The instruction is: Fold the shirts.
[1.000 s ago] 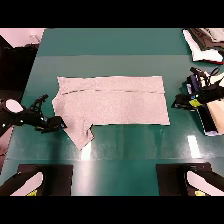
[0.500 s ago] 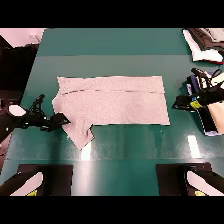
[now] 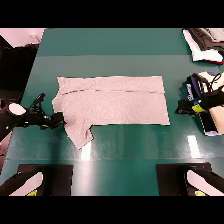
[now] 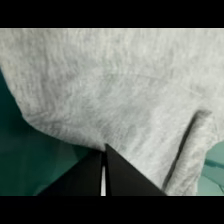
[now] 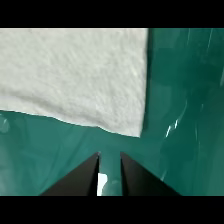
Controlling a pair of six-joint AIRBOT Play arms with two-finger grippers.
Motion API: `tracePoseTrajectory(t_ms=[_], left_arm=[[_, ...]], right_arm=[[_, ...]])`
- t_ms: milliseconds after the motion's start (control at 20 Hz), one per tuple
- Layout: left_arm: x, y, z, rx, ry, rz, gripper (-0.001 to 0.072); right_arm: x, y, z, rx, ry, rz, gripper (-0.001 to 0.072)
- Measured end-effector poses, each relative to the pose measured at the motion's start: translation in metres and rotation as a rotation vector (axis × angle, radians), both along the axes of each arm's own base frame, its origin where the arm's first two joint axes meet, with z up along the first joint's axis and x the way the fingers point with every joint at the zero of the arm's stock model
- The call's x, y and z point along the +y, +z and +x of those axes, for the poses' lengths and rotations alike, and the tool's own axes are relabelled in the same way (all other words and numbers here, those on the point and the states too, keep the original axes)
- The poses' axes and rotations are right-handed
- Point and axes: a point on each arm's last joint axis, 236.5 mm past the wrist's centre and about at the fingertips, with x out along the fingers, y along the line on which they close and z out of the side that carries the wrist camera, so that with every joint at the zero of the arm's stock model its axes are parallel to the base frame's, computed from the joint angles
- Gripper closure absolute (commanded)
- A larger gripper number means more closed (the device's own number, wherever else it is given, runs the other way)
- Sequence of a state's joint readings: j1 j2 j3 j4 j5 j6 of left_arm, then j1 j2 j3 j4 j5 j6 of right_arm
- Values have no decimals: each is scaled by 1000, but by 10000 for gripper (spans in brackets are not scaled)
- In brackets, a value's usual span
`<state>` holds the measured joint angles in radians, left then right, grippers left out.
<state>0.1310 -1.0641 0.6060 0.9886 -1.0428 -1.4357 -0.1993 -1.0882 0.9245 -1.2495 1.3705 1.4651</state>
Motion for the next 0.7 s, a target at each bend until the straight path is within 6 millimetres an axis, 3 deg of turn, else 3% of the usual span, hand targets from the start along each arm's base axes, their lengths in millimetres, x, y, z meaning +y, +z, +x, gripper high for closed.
tracePoseTrajectory(t_ms=[150,400,550,700], left_arm=[[-2,11,5,-25,-32,-3,687],[-3,20,9,-43,-61,-4,687],[-4,21,8,-40,-70,-8,686],[-4,22,7,-37,-74,-10,686]], right_arm=[[-13,-30,-13,48,-67,34,260],[4,-69,-20,109,-114,173,265],[19,-80,-18,128,-104,218,345],[22,-86,-11,98,-94,199,530]])
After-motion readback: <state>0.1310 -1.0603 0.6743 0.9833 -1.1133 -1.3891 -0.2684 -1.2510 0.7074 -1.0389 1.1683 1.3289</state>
